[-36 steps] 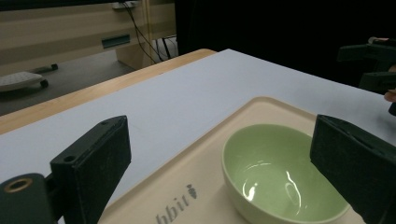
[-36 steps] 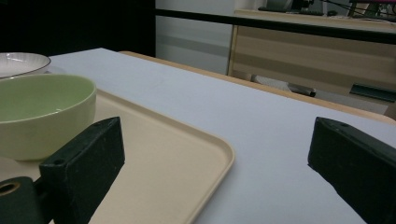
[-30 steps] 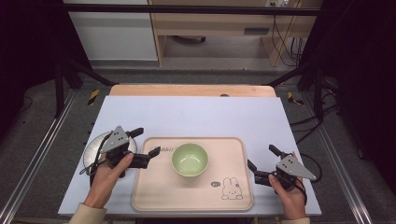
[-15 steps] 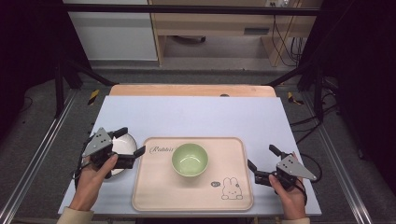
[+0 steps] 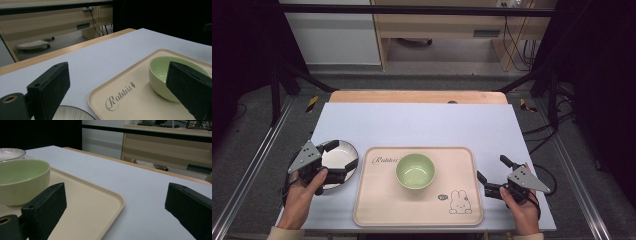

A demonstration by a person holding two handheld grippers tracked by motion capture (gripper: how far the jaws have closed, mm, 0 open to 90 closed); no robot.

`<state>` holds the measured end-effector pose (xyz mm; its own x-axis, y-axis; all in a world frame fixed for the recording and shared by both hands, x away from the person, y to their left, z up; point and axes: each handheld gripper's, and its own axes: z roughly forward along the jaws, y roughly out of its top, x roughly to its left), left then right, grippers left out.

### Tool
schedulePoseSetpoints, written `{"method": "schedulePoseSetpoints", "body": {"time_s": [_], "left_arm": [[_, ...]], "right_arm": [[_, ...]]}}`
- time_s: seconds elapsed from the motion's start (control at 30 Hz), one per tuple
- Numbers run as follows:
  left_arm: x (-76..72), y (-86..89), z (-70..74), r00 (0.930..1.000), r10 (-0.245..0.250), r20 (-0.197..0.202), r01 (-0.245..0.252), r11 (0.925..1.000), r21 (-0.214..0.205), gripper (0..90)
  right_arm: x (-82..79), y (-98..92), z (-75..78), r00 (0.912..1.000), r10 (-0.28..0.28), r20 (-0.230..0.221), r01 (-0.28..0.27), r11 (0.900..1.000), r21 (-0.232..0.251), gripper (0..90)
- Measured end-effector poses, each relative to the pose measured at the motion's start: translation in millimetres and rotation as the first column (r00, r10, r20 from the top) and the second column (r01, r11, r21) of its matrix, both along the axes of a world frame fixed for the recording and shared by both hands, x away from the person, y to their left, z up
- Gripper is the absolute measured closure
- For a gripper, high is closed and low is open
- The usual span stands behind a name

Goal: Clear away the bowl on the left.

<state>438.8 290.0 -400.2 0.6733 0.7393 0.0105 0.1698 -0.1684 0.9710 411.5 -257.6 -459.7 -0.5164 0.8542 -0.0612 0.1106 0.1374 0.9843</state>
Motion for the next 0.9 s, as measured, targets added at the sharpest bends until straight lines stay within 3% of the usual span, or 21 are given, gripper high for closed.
{"method": "schedulePoseSetpoints", "body": {"time_s": [0.27,0.9], "left_arm": [[-1.1,6.7,-5.5,1.0,0.006,-0.002,-0.006,0.9998,-0.021,5.1],[-3.8,14.5,-23.9,0.9999,0.002,0.011,-0.002,0.9999,-0.016,5.1]], "right_arm": [[-0.1,-0.1,-0.1,1.0,0.0,0.0,0.0,1.0,-0.002,3.9],[0.1,-0.4,-0.1,1.0,0.003,0.001,-0.003,1.0,0.005,3.9]]}}
